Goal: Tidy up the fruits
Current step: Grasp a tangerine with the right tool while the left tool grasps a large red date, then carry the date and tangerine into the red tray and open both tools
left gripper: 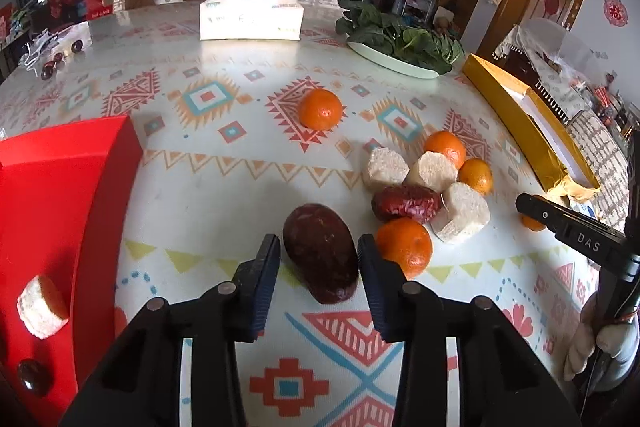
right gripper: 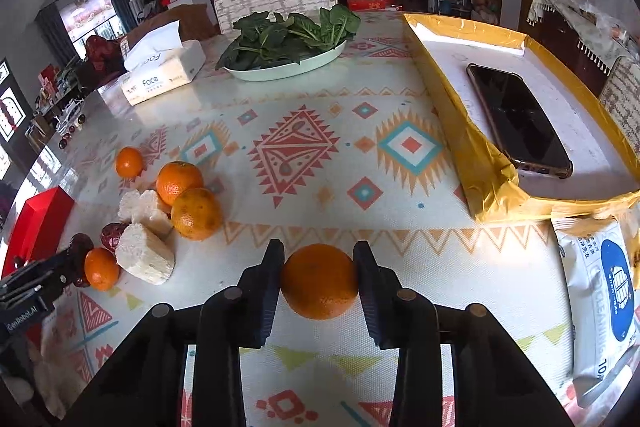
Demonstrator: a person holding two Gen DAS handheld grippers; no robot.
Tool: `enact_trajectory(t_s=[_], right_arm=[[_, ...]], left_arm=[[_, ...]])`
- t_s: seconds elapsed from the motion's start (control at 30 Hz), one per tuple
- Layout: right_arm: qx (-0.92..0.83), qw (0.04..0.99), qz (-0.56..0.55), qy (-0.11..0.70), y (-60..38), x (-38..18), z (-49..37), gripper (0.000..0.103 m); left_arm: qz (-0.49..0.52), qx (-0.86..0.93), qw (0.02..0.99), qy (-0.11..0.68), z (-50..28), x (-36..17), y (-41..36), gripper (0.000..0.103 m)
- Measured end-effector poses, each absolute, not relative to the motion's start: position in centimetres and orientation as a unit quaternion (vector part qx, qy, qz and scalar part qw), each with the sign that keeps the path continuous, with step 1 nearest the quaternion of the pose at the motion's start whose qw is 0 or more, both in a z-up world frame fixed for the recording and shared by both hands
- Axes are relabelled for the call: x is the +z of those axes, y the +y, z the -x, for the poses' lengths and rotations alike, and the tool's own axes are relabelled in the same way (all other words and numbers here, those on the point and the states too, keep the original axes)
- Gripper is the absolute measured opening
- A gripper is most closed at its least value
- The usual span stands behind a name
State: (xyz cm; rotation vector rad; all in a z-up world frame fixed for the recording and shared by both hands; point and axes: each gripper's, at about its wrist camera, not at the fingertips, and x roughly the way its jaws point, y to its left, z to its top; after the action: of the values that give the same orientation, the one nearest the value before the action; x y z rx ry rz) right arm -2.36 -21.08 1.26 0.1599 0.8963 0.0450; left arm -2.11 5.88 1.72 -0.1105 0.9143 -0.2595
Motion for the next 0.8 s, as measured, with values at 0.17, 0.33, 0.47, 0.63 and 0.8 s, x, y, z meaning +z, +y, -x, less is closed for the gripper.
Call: enact_trajectory(t_s=[0.17,0.33,0.47,0.63,0.8], right_arm=[[0.02,0.899,-0.078,0.431,-21.1,1.2,2.4,0.039],[0.022,0.9,-0.079,0.429,-21.1,1.4,2.6,0.039],[0.042,0.9,-0.1,0.423,-21.1,1.9,3.9,0.039],[0.067,0.9,-0.122,0.413,-20.5,3.1,5.3,0.039],[0.102,0.899,-0.137,0.403,-18.7,4.6,6.5,0.039]], left_arm=[[0.064,-0.121,0.886,0.443,1.7,1.7,6.1,0.04],[0.042,-0.124,0.89,0.437,1.9,1.7,5.3,0.034],[0.057,-0.128,0.898,0.418,3.2,2.8,6.2,0.033],[0.078,-0.127,0.908,0.39,5.3,5.2,8.3,0.033],[0.104,-0.11,0.918,0.368,7.8,6.8,11.9,0.033]])
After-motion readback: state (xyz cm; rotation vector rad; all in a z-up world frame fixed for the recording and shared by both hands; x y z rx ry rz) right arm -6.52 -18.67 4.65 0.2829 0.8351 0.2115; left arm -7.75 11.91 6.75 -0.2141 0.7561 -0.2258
